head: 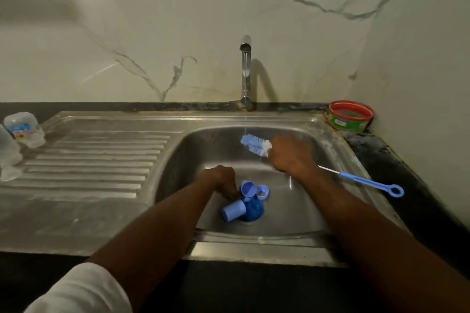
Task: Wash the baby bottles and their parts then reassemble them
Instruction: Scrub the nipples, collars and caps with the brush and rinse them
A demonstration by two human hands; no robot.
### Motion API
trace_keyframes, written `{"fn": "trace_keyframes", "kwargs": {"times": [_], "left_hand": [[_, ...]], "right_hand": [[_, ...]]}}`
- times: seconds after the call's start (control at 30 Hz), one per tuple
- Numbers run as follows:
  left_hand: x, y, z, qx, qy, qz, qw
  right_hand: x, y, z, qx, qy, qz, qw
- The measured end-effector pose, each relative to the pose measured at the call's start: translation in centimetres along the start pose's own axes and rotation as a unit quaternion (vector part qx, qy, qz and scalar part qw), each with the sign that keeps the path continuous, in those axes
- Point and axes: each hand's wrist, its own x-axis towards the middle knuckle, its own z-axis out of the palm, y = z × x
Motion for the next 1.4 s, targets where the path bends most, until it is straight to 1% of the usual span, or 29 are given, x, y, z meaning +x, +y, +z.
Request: {"fn": "trace_keyframes", "kwargs": {"times": [0.07,0.17,0.23,0.3,0.37,0.43,0.5,0.6,0.63,0.77,0.87,0.93,1.1,1.13,1.2,1.27,1.33,1.4], "left_hand": [[0.0,0.4,0.6,0.025,0.041,-0.011,0.999],[-0.1,0.9,1.1,0.045,0.065,0.005,0.997],[0.0,0.6,0.5,0.015,0.120,0.011,0.993],[0.5,0.4,-0.9,-0.062,0.188,0.017,0.980],[0.4,0.7,-2.6,-0.158,0.247,0.024,0.956],[0.5,1.7,-4.2,-0.242,0.301,0.040,0.921],[0.1,2.7,-5.5,-0.290,0.351,0.059,0.889],[0.3,3.3,-6.3,-0.321,0.431,0.082,0.839],[0.2,3.3,-6.2,-0.322,0.443,0.090,0.832],[-0.3,2.7,-5.4,-0.326,0.456,0.097,0.822],[-0.1,2.2,-5.2,-0.378,0.450,0.092,0.804],[0.2,2.1,-5.2,-0.399,0.444,0.089,0.797],[0.5,2.6,-5.6,-0.407,0.423,0.089,0.805],[0.8,2.7,-5.6,-0.423,0.412,0.089,0.802],[1.1,2.7,-5.5,-0.511,0.365,0.094,0.773],[1.2,2.9,-5.7,-0.626,0.298,0.074,0.716],[0.8,3.0,-6.2,-0.753,0.209,0.052,0.622],[0.3,2.9,-6.4,-0.837,0.127,0.046,0.530]], "right_hand": [[0.2,-0.1,0.0,-0.001,0.008,0.001,1.000],[0.4,0.2,0.1,0.008,0.012,0.008,1.000],[0.3,0.6,0.1,0.004,0.023,0.023,0.999],[0.2,1.1,-0.2,-0.003,0.035,0.043,0.998],[0.1,1.5,-0.4,-0.003,0.043,0.061,0.997],[-0.1,1.9,-0.6,0.002,0.052,0.075,0.996],[-0.1,2.3,-0.7,0.006,0.063,0.083,0.995],[-0.2,2.6,-0.6,0.010,0.076,0.089,0.993],[-0.2,2.6,-0.6,0.014,0.079,0.089,0.993],[-0.3,2.3,-0.4,0.015,0.083,0.083,0.993],[-0.1,2.2,-0.3,0.012,0.081,0.079,0.993],[0.0,2.3,-0.3,0.010,0.081,0.078,0.994],[0.2,2.4,0.0,0.014,0.092,0.077,0.993],[0.2,2.4,0.0,0.018,0.093,0.077,0.992],[0.2,2.3,0.0,0.020,0.096,0.077,0.992],[0.2,2.3,-0.1,0.016,0.098,0.077,0.992],[0.2,2.4,-0.1,0.016,0.098,0.076,0.992],[0.1,2.3,-0.1,0.015,0.098,0.075,0.992]]}}
